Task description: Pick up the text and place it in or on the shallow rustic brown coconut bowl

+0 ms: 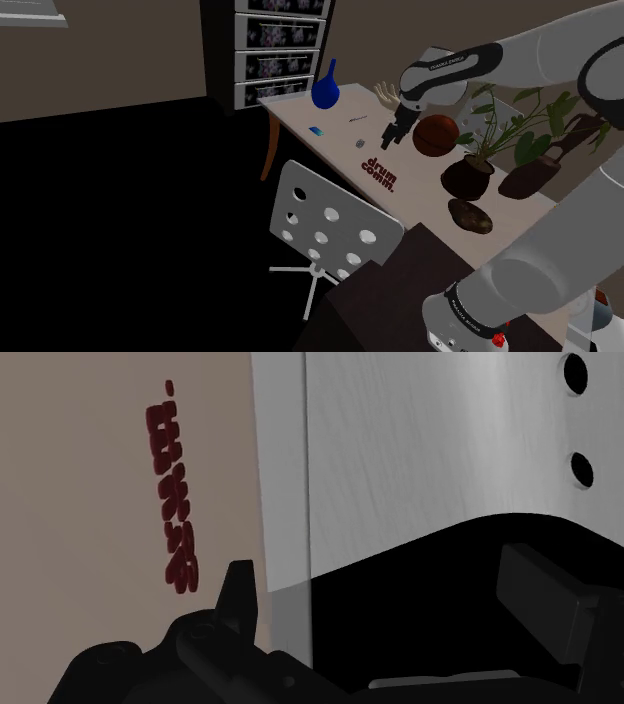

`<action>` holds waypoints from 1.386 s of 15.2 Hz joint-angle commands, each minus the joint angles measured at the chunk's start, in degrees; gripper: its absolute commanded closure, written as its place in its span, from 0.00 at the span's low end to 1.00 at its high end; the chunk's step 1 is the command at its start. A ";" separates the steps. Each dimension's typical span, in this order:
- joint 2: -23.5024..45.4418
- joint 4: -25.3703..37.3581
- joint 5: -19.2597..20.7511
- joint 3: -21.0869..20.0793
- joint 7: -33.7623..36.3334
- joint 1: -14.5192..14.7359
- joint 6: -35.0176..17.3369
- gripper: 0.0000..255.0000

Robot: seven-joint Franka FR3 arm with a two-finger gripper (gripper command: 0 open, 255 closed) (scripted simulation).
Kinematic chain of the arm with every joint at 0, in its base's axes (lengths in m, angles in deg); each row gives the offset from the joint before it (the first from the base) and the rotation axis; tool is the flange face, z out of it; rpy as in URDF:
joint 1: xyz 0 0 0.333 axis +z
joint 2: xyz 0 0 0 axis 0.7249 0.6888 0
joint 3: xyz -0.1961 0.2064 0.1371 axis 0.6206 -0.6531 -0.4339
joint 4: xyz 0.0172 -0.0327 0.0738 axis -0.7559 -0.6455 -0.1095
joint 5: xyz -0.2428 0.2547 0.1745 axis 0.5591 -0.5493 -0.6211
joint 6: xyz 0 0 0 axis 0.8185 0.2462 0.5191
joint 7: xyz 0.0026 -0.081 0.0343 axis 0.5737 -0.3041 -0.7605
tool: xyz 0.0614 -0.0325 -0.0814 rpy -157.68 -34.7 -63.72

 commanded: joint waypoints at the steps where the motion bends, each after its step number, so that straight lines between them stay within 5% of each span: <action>1: 4.18 2.30 -1.24 0.42 -1.78 -0.76 -1.61 0.00; 13: 30.48 24.94 -7.64 -0.56 -8.99 -8.08 -3.96 0.00; 21: 35.03 25.62 -8.92 -1.59 -9.79 -9.01 -7.77 0.00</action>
